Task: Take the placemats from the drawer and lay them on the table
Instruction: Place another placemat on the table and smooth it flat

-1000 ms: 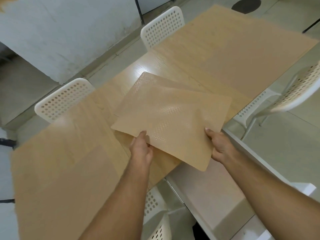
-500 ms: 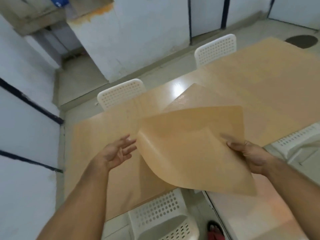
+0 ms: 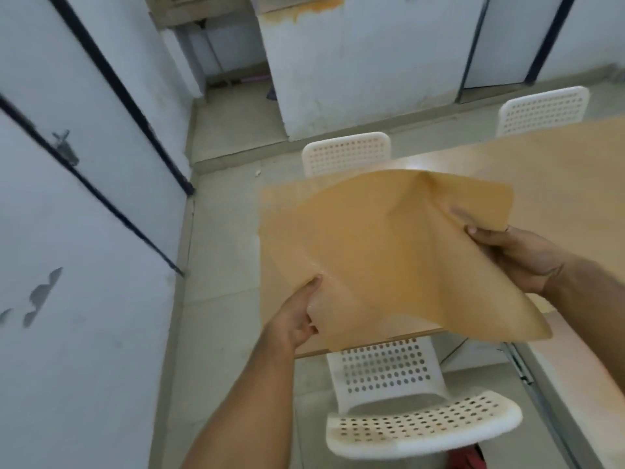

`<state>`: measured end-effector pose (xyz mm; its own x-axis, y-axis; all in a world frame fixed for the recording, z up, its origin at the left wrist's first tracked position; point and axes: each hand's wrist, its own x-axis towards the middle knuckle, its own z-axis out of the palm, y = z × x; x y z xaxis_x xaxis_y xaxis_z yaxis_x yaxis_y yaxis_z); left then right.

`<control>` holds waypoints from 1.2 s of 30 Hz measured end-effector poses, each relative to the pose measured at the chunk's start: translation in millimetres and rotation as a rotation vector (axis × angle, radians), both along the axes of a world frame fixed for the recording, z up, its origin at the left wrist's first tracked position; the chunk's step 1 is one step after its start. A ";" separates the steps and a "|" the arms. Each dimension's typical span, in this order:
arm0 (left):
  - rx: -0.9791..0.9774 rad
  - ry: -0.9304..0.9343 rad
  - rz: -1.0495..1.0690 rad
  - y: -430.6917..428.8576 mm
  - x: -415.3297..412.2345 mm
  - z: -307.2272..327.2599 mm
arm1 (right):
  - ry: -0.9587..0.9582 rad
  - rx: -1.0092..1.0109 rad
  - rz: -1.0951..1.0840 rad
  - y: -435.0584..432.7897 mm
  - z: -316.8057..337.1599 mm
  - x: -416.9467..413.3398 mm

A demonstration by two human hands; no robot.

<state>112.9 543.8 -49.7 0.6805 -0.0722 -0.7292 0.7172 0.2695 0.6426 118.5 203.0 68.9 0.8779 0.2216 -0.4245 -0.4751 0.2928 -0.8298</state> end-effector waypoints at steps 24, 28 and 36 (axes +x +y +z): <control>0.980 -0.210 0.492 443.0 -23.4 59.5 | -0.039 -0.168 0.259 415.2 -117.7 135.0; 1.017 -0.186 0.448 466.3 41.2 48.8 | -0.004 -0.202 0.159 445.2 -139.7 186.4; 0.977 -0.166 0.349 497.1 167.5 45.0 | 0.059 -0.316 0.007 483.0 -148.6 269.2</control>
<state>280.5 1040.9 -4.8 0.6469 0.7169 -0.2598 0.5824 -0.2446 0.7752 387.7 686.0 -79.7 0.8485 0.0763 -0.5237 -0.5265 0.0217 -0.8499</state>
